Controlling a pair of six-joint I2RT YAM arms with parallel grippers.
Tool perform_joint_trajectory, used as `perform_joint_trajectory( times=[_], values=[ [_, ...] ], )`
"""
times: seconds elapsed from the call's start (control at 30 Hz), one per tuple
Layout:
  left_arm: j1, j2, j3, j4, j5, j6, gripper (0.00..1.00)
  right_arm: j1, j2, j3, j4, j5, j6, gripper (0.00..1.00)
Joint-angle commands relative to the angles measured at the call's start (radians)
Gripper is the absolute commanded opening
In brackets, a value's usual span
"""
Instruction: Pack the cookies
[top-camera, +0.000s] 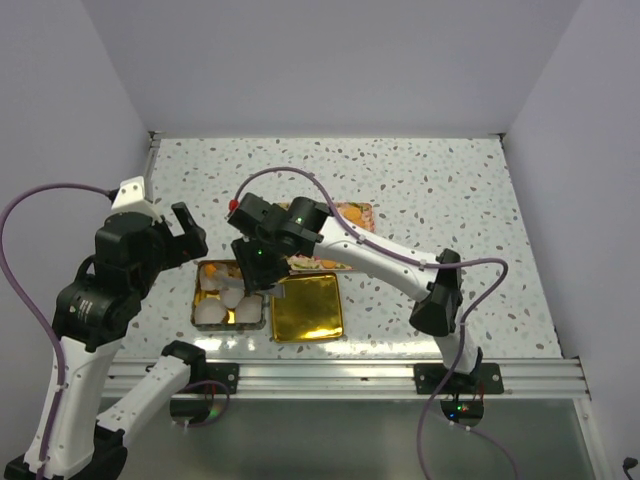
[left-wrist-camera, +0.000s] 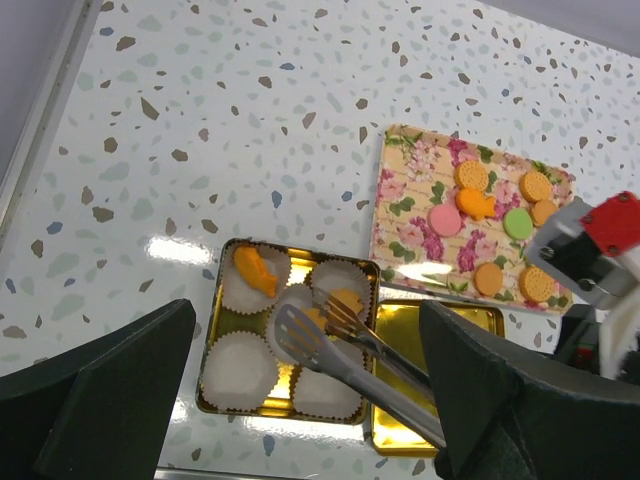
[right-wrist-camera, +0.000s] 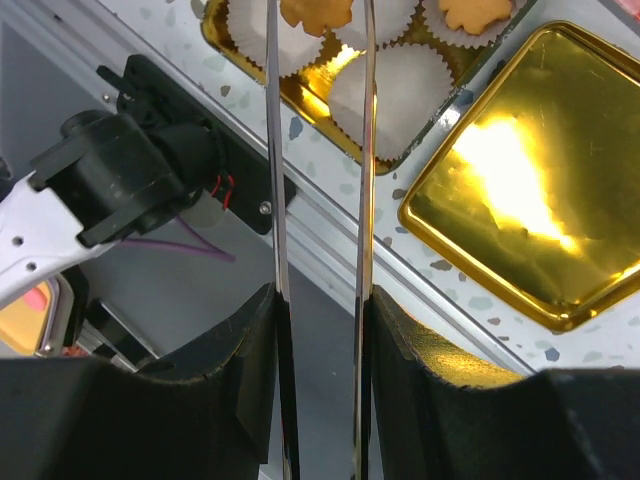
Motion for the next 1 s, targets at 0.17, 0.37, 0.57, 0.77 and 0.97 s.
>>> perform_joint_trajectory(
  times=[0.17,0.37,0.57,0.77,0.97],
  values=[
    [-0.005,-0.01,0.006,0.025,0.028,-0.009,1.0,-0.001,0.086,0.052,0.037,-0.015,0.023,0.36],
    [-0.004,-0.021,0.015,0.013,0.02,-0.009,1.0,0.001,0.098,0.054,0.033,-0.002,0.016,0.45],
    [-0.004,-0.02,0.022,0.006,0.025,-0.009,1.0,-0.001,0.098,0.06,0.018,0.02,0.015,0.5],
    [-0.004,-0.02,0.026,0.006,0.028,-0.007,1.0,-0.007,0.089,0.1,-0.019,0.071,0.012,0.51],
    [-0.004,-0.02,0.032,0.005,0.015,-0.012,1.0,-0.088,0.009,0.109,-0.034,0.098,0.009,0.51]
  ],
)
